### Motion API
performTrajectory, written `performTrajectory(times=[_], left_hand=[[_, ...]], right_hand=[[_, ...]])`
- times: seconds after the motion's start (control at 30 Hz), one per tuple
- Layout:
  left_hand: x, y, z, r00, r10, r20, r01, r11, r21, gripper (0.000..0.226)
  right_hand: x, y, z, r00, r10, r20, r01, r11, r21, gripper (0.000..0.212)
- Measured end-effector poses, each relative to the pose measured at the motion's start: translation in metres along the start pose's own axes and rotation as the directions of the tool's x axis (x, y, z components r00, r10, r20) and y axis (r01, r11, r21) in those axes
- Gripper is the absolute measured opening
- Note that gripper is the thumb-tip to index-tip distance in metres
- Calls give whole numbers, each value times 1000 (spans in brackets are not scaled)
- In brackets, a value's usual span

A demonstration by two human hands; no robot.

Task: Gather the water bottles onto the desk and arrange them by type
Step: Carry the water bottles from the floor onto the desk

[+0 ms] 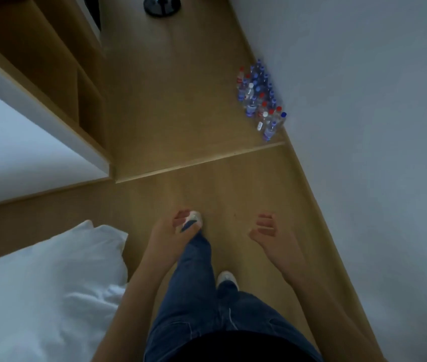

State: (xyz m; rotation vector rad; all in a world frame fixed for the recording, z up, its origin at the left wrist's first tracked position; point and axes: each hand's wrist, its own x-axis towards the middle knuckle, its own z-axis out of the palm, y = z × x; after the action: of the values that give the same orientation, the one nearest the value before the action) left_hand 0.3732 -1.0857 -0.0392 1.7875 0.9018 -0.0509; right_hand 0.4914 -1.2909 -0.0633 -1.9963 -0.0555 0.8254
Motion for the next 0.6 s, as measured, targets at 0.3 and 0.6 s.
performTrajectory(times=[0.3,0.6], left_hand=[[216,67,-72,994,35,103,-37,999,16,33],[370,125,-144,987,94,127,-100,994,34,30]], right_hand=[[173,-127,42,991,77,-112,-70,995,66,46],[287,-234,85,983,122,-137,-98,981,169,42]])
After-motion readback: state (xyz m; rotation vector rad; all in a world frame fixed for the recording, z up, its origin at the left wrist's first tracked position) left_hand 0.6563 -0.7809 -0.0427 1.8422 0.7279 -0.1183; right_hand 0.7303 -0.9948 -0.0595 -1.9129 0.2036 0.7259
